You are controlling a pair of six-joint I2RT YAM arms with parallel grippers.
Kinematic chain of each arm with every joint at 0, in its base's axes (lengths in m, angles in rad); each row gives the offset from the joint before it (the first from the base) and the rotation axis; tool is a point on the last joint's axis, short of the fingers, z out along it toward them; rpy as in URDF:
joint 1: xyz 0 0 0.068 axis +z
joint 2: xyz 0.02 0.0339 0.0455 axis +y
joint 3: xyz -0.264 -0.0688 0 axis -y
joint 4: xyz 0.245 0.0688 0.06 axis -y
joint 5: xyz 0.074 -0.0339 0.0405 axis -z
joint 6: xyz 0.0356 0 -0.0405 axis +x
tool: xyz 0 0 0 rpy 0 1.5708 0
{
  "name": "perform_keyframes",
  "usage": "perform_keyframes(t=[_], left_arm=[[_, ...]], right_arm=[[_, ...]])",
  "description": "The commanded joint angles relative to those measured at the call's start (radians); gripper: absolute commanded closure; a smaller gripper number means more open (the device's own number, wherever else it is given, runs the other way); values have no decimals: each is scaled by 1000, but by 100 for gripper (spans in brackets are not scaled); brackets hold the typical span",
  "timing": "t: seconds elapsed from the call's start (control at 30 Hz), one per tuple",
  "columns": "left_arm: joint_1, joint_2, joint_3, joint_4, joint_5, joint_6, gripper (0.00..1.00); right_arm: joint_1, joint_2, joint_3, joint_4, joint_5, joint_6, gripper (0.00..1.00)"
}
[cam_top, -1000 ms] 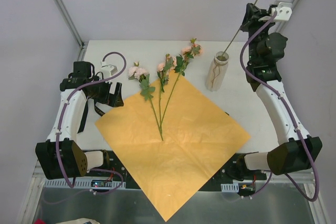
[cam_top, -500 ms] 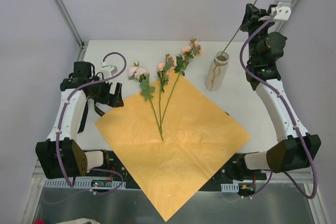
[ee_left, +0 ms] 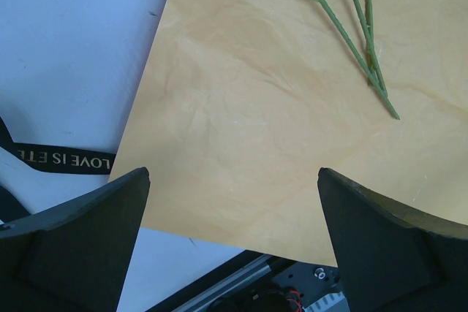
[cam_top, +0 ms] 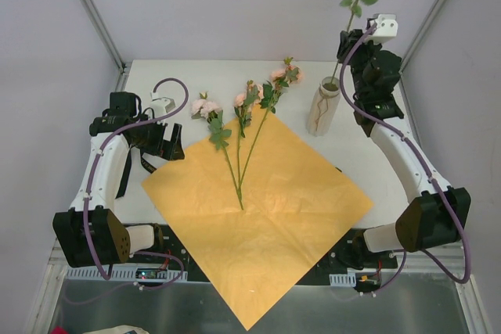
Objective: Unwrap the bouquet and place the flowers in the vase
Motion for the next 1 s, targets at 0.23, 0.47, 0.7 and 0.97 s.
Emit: perform_keyframes(t=[0.23,0.47,0.7,0.97], left_arm=[[11,-33,9,-28,8,13,1],[10,-24,15,-25,5,7,1],[10,-16,12,-25,-11,-4,1],[11,-27,3,-24,-34,13,1]], right_arm=[[75,-125,-104,-31,73,-41,48],[257,-187,-155,-63,72,-95,45],[434,-11,-81,-284,92,-43,40],[536,304,86,-465,60,84,30]])
